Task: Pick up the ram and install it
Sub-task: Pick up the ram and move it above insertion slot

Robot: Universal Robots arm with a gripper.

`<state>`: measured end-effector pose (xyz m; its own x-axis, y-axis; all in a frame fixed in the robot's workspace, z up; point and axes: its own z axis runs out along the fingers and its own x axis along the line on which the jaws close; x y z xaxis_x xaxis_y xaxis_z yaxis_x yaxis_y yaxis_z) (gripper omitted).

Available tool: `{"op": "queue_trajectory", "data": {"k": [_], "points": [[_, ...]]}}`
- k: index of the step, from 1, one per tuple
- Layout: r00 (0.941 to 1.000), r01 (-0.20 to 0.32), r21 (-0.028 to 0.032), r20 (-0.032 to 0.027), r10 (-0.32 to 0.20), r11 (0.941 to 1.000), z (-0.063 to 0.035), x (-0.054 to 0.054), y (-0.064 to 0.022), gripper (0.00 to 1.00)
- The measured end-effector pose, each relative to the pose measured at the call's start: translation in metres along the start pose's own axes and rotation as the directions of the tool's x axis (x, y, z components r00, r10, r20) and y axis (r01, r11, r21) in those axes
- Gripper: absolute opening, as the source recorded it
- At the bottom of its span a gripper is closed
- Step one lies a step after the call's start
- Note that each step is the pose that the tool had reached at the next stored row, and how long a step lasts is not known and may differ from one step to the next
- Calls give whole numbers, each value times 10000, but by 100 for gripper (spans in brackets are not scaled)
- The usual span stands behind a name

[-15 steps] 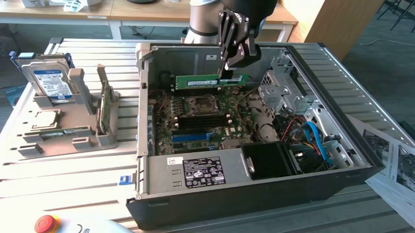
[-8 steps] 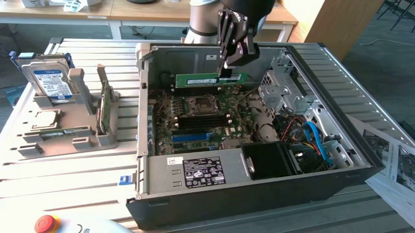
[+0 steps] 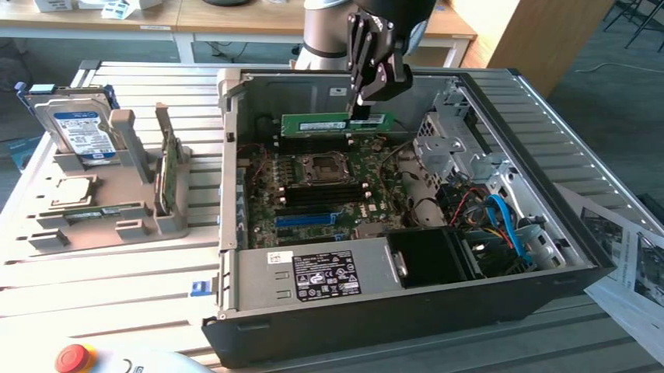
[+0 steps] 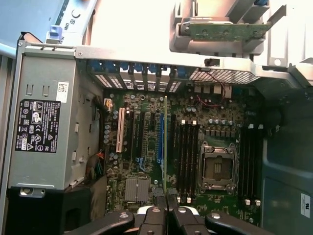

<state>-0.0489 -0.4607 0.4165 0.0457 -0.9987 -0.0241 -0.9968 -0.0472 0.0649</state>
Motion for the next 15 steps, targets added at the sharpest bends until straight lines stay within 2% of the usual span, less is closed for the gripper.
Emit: {"op": "queue_trajectory", "data": {"k": [15], "points": [[10000,-2,0,-1,2,10000,23,-191,-31,12]]}}
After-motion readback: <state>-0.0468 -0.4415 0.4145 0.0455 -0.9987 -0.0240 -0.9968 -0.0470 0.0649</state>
